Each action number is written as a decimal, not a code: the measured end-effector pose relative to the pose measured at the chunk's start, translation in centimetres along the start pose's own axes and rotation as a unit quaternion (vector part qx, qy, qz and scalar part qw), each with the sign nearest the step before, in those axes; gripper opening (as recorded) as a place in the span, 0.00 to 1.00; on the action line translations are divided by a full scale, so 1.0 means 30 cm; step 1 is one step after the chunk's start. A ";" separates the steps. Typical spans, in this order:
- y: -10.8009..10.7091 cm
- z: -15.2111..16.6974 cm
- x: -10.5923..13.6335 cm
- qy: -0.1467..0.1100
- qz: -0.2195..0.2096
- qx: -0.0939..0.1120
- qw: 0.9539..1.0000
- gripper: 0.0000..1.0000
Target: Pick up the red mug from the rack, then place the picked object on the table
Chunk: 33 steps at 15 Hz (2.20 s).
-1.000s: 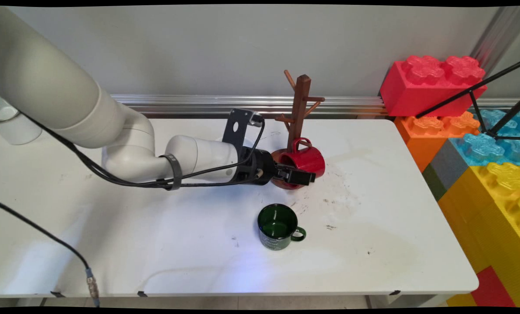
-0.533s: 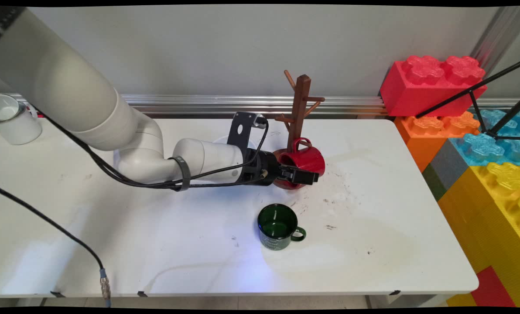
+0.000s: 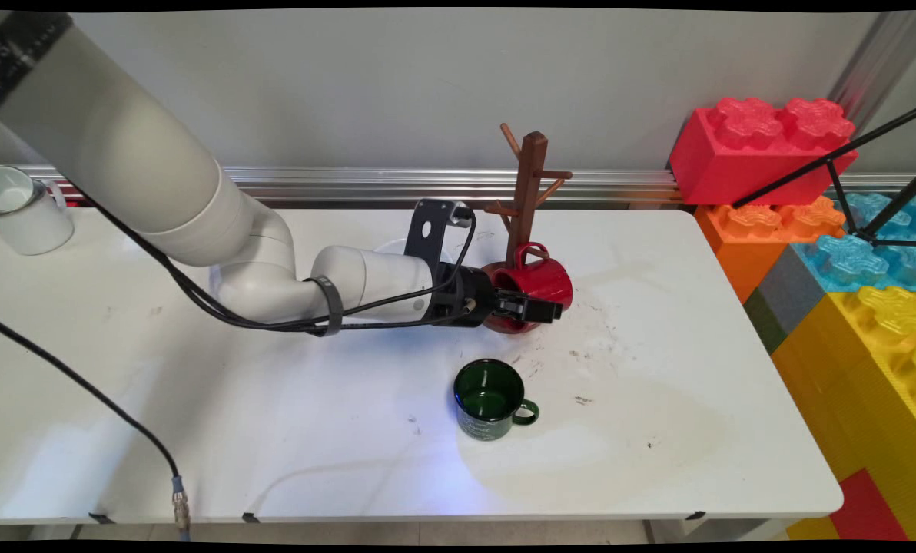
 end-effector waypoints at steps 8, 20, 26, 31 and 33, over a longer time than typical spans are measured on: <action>-0.008 -0.010 0.004 -0.004 -0.004 0.002 1.000 0.00; 0.017 -0.058 0.021 -0.006 -0.016 -0.015 1.000 0.00; 0.067 -0.091 0.032 -0.011 -0.034 -0.044 0.998 0.00; 0.128 -0.139 0.029 -0.024 -0.049 -0.075 0.996 0.00; 0.156 -0.156 0.034 -0.027 -0.053 -0.087 0.994 0.00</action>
